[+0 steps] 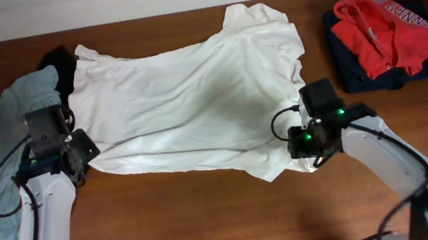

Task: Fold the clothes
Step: 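Lift the hem with both grippers and pull it upward over the shirt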

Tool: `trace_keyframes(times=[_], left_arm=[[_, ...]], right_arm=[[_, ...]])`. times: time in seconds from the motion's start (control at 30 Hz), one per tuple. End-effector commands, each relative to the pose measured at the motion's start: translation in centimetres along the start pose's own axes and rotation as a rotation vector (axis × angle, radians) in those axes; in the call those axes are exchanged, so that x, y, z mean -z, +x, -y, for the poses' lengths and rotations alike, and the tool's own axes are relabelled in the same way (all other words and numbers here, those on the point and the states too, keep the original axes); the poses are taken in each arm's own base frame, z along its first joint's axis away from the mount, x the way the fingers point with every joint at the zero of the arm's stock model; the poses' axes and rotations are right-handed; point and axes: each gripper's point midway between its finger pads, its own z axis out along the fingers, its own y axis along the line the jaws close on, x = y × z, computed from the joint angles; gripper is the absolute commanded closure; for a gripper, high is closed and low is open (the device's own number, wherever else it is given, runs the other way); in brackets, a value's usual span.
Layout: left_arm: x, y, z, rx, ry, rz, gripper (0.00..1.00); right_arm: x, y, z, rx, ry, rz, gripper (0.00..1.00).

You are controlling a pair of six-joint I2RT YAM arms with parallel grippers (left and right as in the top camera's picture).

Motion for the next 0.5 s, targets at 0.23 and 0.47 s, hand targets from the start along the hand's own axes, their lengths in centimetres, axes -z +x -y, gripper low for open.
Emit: trace_keyframes(times=[0.23, 0.47], left_arm=[[-1.0, 0.4, -0.1, -0.021, -0.021, -0.038, 0.99], [-0.8, 1.6, 0.0, -0.063, -0.024, -0.082, 0.99]], right_arm=[[-1.4, -0.5, -0.1, 0.007, -0.017, -0.004, 0.95], [-0.1, -1.0, -0.4, 0.026, -0.015, 0.005, 0.96]])
